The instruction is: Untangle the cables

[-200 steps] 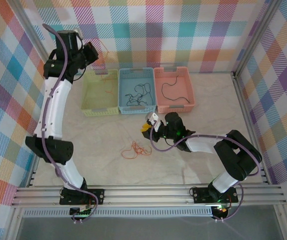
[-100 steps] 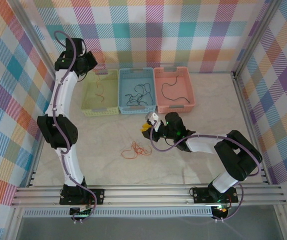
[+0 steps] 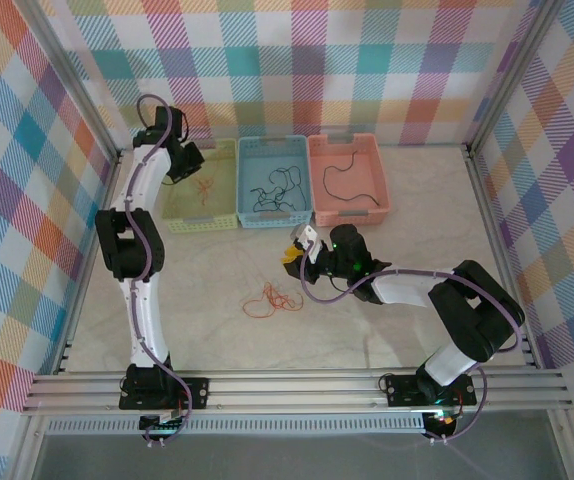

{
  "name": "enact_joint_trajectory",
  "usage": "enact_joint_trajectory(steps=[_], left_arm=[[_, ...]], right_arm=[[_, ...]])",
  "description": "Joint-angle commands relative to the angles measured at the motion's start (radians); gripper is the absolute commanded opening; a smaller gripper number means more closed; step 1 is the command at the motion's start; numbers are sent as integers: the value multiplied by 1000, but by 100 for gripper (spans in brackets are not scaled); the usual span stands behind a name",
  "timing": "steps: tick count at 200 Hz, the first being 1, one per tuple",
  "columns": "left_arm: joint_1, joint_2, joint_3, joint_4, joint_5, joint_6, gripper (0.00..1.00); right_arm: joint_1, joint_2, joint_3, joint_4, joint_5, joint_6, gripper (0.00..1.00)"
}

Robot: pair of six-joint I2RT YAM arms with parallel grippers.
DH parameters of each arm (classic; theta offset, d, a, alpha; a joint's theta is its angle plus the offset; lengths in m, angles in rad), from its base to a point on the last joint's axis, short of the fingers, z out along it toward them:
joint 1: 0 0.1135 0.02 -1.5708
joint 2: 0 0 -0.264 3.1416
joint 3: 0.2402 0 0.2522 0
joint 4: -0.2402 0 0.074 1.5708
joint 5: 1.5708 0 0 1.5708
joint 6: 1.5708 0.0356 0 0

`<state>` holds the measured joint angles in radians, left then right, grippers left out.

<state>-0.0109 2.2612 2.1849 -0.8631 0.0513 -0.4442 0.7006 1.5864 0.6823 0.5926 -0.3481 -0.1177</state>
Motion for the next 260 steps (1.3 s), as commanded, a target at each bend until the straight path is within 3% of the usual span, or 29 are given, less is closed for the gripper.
enact_joint_trajectory(steps=[1,47,81,117,142,172,198,260], left_arm=[[12,4,48,-54,15,-10,14],[24,-29,53,-84,44,-20,29],[26,-138,-24,-41,116,-45,30],[-17,-505,-418,180,254,-92,31],[-114,-836,-754,379,160,-86,43],[-154,-1059,-1027,454,244,-138,42],[-247,-1234,-1217,449,188,-126,43],[-316,-1519,-1526,427,271,-183,43]], right_arm=[[-1,-19,3,7,-9,-15,31],[-1,-17,2,7,-11,-13,32],[-1,-21,1,12,-9,-13,32],[-1,-20,0,11,-10,-6,33],[-1,-18,1,14,-12,-5,33],[-1,-19,0,18,-15,-1,34],[-1,-16,3,18,-18,5,35],[-1,-10,6,16,-21,10,37]])
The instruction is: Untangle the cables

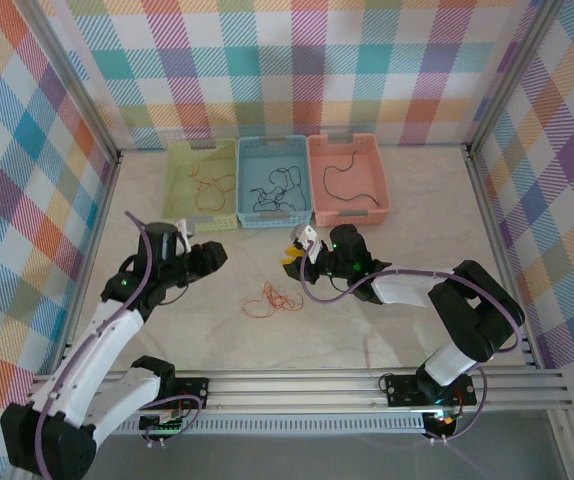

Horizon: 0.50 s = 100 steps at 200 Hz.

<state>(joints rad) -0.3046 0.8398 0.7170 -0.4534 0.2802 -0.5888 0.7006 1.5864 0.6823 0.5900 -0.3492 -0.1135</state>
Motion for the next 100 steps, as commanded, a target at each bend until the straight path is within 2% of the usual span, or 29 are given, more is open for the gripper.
enact_joint_trajectory(steps=[1,54,100], left_arm=[[-24,-100,-61,16,43,-39,43],[-31,-170,-111,-79,26,-13,43],[-33,-160,-127,-84,71,2,45]], right_arm=[[-1,-11,6,19,-20,6,38],[0,-6,11,8,-20,6,40],[3,6,37,-37,-31,-8,40]])
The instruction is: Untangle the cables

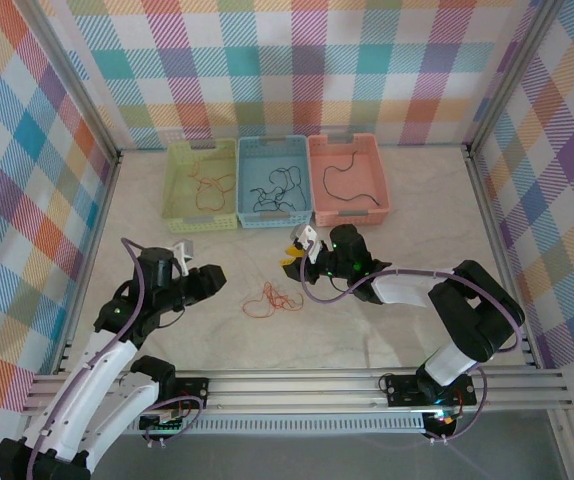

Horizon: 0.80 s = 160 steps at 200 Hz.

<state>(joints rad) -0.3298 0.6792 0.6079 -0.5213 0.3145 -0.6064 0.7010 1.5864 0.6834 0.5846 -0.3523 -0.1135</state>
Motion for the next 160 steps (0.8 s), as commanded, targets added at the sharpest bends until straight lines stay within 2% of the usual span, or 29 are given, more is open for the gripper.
enact_joint_trajectory(steps=[1,32,75,116,160], left_arm=[[-8,0,-18,-16,37,20,45],[-8,21,-36,7,79,22,45],[-9,19,-46,12,87,24,46],[-10,13,-49,12,88,24,46],[-11,-3,-53,7,93,23,46]], right_arm=[[3,6,37,-34,-28,-9,40],[6,21,60,-88,-60,-40,41],[28,83,164,-294,-246,-174,42],[58,151,252,-456,-229,-265,45],[77,197,289,-505,-193,-293,44]])
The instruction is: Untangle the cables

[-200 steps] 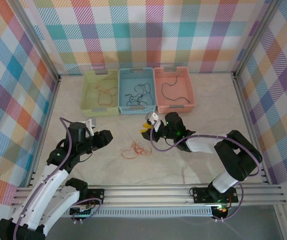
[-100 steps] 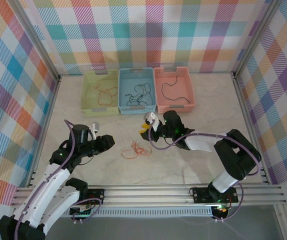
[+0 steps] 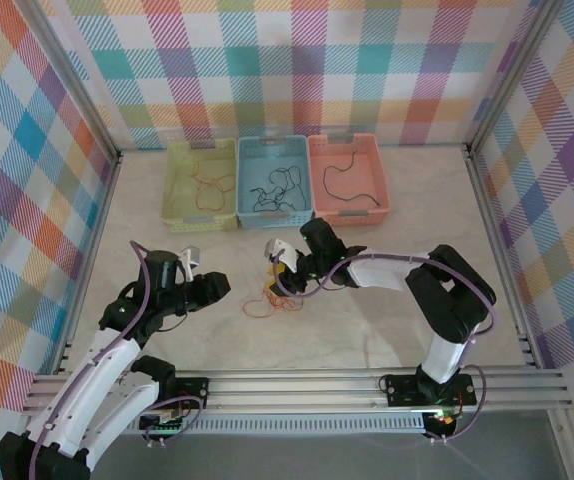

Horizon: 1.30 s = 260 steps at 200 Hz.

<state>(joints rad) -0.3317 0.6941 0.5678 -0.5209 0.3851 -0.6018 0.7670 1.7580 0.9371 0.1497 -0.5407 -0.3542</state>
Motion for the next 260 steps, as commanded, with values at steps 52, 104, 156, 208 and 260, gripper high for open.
enact_joint_trajectory(steps=[52,104,156,208,260], left_arm=[[-9,-16,-14,10,26,19,46],[-9,-18,-19,13,23,17,46],[-10,-8,-19,24,30,15,46],[-14,57,-1,82,67,12,46],[-83,200,70,138,46,37,52]], right_arm=[[27,56,65,-111,13,-72,40],[44,71,77,-104,39,-80,27],[45,18,20,-17,42,-73,0],[45,-76,-80,145,44,-44,0],[41,-185,-174,273,33,-11,0]])
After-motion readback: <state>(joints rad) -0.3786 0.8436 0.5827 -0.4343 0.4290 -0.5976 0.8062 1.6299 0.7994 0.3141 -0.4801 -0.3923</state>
